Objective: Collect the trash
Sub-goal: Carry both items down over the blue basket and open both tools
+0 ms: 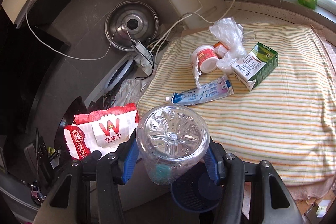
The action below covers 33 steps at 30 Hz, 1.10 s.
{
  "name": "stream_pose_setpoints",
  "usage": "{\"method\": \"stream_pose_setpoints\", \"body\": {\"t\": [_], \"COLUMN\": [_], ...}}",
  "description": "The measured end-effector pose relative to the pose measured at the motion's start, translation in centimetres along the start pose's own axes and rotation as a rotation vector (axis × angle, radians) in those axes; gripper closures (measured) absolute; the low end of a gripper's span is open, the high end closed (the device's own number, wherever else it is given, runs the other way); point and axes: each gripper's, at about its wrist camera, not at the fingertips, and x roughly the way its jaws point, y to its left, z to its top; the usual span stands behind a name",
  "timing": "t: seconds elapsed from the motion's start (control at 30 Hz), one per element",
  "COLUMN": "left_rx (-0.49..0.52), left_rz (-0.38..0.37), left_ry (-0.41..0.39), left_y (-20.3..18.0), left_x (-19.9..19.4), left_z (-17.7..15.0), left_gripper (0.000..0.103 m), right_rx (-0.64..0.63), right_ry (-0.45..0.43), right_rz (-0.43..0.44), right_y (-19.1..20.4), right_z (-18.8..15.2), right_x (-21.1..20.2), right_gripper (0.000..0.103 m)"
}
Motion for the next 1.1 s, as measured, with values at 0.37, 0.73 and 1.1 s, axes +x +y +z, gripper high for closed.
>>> {"method": "stream_pose_setpoints", "body": {"t": [0.37,0.73,1.1], "left_rx": [0.017,0.046,0.052], "left_rz": [-0.009,0.017,0.035], "left_ry": [0.11,0.241,0.354], "left_y": [0.1,0.3,0.5], "left_x": [2.4,7.4,12.5], "left_z": [-4.9,-9.4,-12.7], "left_gripper": [0.096,0.096,0.096], "right_rx": [-0.004,-0.038,-0.077], "right_ry": [0.087,0.185,0.264], "right_rz": [-0.087,-0.173,-0.224], "right_y": [-0.1,-0.8,-1.1], "right_z": [-6.1,-11.0,-13.7], "right_x": [2.4,7.0,11.6], "right_gripper": [0.045,0.045,0.046]}}
